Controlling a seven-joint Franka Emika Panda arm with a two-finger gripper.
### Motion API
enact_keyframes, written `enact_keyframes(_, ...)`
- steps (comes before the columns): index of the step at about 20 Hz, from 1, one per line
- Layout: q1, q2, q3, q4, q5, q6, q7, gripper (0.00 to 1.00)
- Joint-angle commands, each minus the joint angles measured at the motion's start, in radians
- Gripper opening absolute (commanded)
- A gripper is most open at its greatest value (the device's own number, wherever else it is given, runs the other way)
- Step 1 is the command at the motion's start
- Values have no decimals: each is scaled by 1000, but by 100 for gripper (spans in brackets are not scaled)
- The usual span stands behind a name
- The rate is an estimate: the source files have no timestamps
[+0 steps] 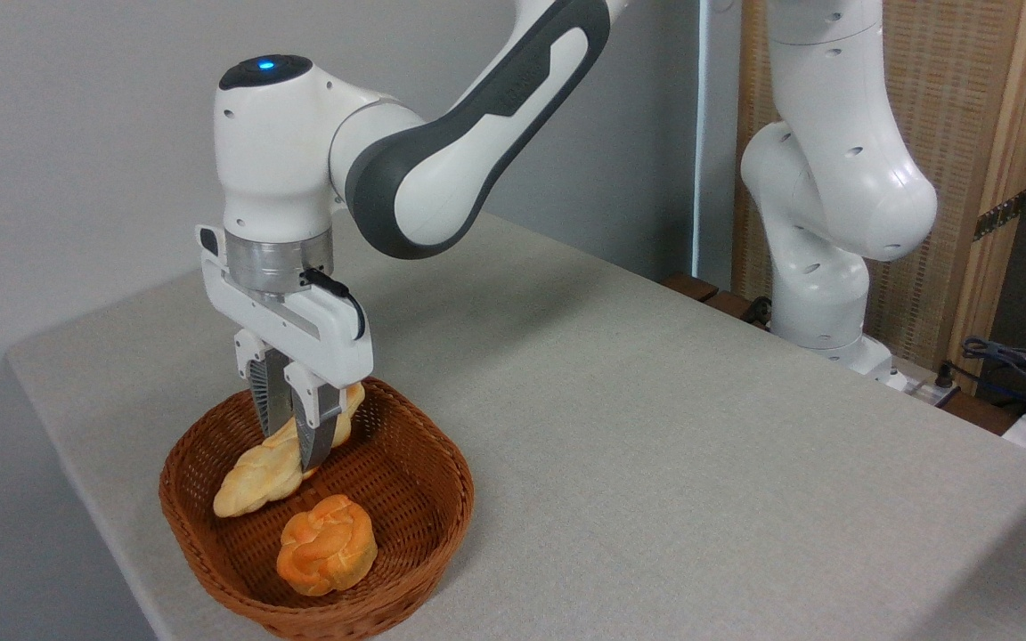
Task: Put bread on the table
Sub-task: 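Lift the bread roll out of the basket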
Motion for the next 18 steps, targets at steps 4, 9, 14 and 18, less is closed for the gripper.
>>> enact_keyframes(4, -2, -32, 15, 3, 9, -15, 19, 36)
enact_keyframes(9, 0, -45, 17, 5, 7, -17, 17, 36)
enact_keyframes(14, 2, -62, 17, 3, 4, -19, 16, 36)
enact_keyframes(18, 3, -96, 18, 3, 0, -41, 17, 37)
